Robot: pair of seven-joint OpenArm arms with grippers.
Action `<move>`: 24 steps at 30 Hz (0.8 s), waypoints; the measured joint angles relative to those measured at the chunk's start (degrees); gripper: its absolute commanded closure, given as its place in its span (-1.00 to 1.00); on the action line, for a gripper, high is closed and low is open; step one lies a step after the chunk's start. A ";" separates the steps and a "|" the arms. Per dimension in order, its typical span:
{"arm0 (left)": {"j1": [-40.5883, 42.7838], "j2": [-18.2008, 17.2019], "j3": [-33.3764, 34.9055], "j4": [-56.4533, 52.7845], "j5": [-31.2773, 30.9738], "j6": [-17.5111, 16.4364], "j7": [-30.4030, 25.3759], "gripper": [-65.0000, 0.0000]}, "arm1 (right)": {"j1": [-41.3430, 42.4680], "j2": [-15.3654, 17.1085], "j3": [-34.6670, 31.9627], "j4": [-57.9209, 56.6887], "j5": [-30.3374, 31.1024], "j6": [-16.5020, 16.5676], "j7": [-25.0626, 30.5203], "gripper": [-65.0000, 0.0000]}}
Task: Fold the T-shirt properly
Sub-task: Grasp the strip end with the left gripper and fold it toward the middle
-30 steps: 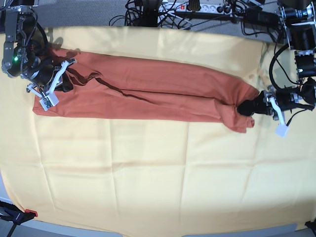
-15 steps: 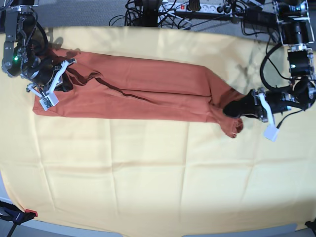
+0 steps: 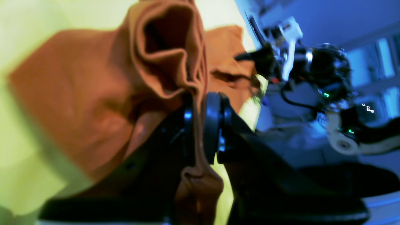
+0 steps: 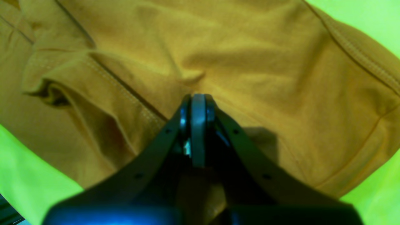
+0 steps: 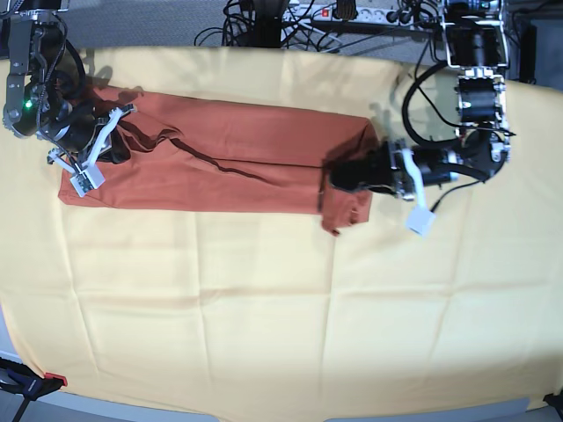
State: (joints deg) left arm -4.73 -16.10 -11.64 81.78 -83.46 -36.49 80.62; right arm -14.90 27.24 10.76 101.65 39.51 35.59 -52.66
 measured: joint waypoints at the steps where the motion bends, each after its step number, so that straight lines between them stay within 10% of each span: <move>1: 0.00 0.79 0.92 0.00 0.07 -0.04 0.02 1.00 | 0.00 0.00 0.00 0.00 -0.02 0.00 0.00 1.00; 19: 0.00 11.54 2.29 0.00 2.43 -2.99 -0.85 1.00 | 0.00 0.00 0.00 0.00 0.00 0.24 0.00 1.00; 24: 0.44 13.09 2.47 0.00 2.86 -2.99 -0.92 -0.03 | 0.00 0.00 0.02 -0.02 -0.04 2.62 -0.04 1.00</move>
State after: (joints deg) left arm -4.29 -3.01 -9.17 81.78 -80.60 -39.48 79.70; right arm -14.90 27.24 10.79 101.62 39.46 38.22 -52.71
